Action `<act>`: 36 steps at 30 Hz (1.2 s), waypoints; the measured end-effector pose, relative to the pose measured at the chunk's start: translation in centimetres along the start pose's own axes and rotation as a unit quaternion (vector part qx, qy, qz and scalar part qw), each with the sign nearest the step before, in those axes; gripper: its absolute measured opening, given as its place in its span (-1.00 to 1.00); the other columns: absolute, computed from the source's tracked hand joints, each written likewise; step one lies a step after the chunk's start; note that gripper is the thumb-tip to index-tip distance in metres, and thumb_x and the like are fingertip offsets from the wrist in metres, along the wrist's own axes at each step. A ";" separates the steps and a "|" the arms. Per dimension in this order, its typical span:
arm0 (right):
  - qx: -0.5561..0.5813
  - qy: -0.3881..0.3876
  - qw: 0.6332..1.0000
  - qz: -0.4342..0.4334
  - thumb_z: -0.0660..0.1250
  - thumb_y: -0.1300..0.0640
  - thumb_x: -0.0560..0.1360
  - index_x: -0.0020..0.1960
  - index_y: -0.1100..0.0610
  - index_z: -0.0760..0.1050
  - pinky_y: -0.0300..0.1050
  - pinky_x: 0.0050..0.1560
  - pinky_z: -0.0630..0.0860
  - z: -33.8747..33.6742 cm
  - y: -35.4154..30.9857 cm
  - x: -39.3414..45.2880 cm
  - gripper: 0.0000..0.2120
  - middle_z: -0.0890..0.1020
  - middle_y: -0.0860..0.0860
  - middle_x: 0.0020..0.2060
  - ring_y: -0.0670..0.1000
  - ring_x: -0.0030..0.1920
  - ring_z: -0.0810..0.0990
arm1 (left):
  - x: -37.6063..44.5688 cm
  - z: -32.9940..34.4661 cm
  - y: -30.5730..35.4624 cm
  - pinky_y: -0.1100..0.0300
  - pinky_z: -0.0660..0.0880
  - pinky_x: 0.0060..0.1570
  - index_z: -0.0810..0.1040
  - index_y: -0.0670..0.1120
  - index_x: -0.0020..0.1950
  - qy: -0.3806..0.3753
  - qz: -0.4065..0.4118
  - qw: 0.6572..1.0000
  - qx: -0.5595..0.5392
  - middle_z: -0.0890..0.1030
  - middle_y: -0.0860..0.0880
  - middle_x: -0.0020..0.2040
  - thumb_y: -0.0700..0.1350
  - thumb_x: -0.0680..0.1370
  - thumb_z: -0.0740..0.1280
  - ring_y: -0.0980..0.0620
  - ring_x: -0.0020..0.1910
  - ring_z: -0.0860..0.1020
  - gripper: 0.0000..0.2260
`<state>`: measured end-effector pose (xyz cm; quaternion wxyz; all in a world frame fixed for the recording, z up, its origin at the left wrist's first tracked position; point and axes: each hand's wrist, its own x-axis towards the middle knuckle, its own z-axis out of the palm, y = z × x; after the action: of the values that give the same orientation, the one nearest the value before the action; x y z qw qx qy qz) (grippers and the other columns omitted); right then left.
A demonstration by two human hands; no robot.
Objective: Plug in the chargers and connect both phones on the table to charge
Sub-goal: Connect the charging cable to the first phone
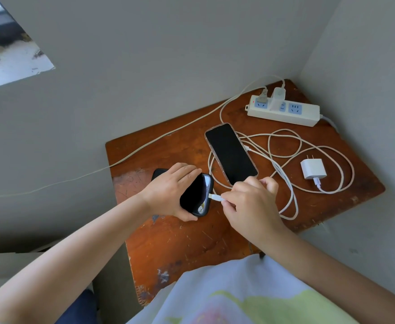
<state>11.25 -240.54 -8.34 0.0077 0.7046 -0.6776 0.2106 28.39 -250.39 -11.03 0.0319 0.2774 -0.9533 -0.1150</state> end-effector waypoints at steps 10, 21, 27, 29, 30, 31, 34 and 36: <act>-0.001 -0.020 1.000 0.018 0.62 0.21 0.09 -0.39 0.12 0.67 0.05 -0.20 0.54 0.0 0.0 -0.3 -0.84 0.68 0.04 -0.50 0.01 -0.39 0.63 | -0.2 0.0 0.1 -0.07 0.56 -0.13 0.50 -0.32 0.14 0.006 -0.001 1.000 0.007 0.62 -0.28 0.02 0.17 0.09 0.57 -0.29 -0.01 0.58 -0.20; -0.013 -0.034 0.999 0.015 0.62 0.22 0.08 -0.44 0.12 0.66 0.06 -0.24 0.55 -0.3 -0.2 -0.2 -0.85 0.66 0.03 -0.53 0.02 -0.40 0.63 | -0.1 0.3 0.6 -0.01 0.58 -0.15 0.51 -0.31 0.11 0.026 0.013 0.999 0.034 0.63 -0.24 -0.01 0.22 0.04 0.56 -0.24 -0.04 0.60 -0.17; -0.019 -0.060 0.998 0.029 0.65 0.23 0.02 -0.47 0.14 0.65 0.11 -0.22 0.56 -0.5 -0.5 -0.3 -0.81 0.65 0.05 -0.55 0.05 -0.40 0.64 | 0.0 0.4 0.9 0.01 0.57 -0.14 0.51 -0.30 0.11 0.036 0.012 0.999 0.026 0.63 -0.23 -0.01 0.21 0.04 0.56 -0.23 -0.04 0.60 -0.17; -0.020 -0.060 0.998 0.025 0.65 0.23 0.02 -0.49 0.14 0.64 0.10 -0.24 0.56 -0.6 -0.6 -0.2 -0.81 0.65 0.05 -0.56 0.04 -0.41 0.64 | 0.1 0.4 1.0 0.04 0.58 -0.15 0.52 -0.29 0.11 0.032 0.016 0.999 0.030 0.64 -0.22 -0.02 0.22 0.04 0.55 -0.21 -0.04 0.60 -0.18; -0.020 -0.058 0.998 0.023 0.65 0.24 0.01 -0.50 0.14 0.63 0.10 -0.24 0.57 -0.7 -0.6 -0.1 -0.80 0.64 0.04 -0.56 0.04 -0.41 0.63 | 0.1 0.5 1.1 0.05 0.58 -0.16 0.53 -0.29 0.10 0.031 0.017 0.999 0.031 0.64 -0.22 -0.02 0.22 0.04 0.55 -0.21 -0.05 0.61 -0.18; -0.020 -0.057 0.998 0.021 0.65 0.23 0.01 -0.51 0.14 0.63 0.10 -0.24 0.57 -0.7 -0.6 0.0 -0.80 0.64 0.04 -0.56 0.04 -0.41 0.63 | 0.2 0.5 1.1 0.05 0.58 -0.16 0.53 -0.28 0.10 0.032 0.017 0.999 0.030 0.64 -0.21 -0.02 0.22 0.04 0.56 -0.21 -0.05 0.61 -0.18; -0.026 -0.057 0.998 0.017 0.65 0.22 0.00 -0.51 0.13 0.62 0.09 -0.24 0.57 -0.7 -0.6 0.1 -0.79 0.64 0.04 -0.56 0.03 -0.42 0.63 | 0.2 0.7 1.1 0.01 0.57 -0.12 0.52 -0.29 0.12 0.035 0.009 0.999 0.019 0.63 -0.23 0.00 0.20 0.06 0.56 -0.23 -0.03 0.59 -0.19; -0.026 -0.051 0.998 0.012 0.65 0.23 0.03 -0.49 0.13 0.63 0.11 -0.20 0.56 -0.6 -0.3 0.1 -0.80 0.64 0.04 -0.55 0.03 -0.41 0.63 | 0.2 0.7 1.1 -0.01 0.57 -0.11 0.51 -0.30 0.12 0.038 0.005 0.999 0.018 0.63 -0.24 0.00 0.19 0.06 0.56 -0.24 -0.02 0.59 -0.19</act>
<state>11.41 -240.43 -7.67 -0.0116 0.7058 -0.6908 0.1566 27.54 -249.49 -11.47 0.0639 0.2774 -0.9546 -0.0875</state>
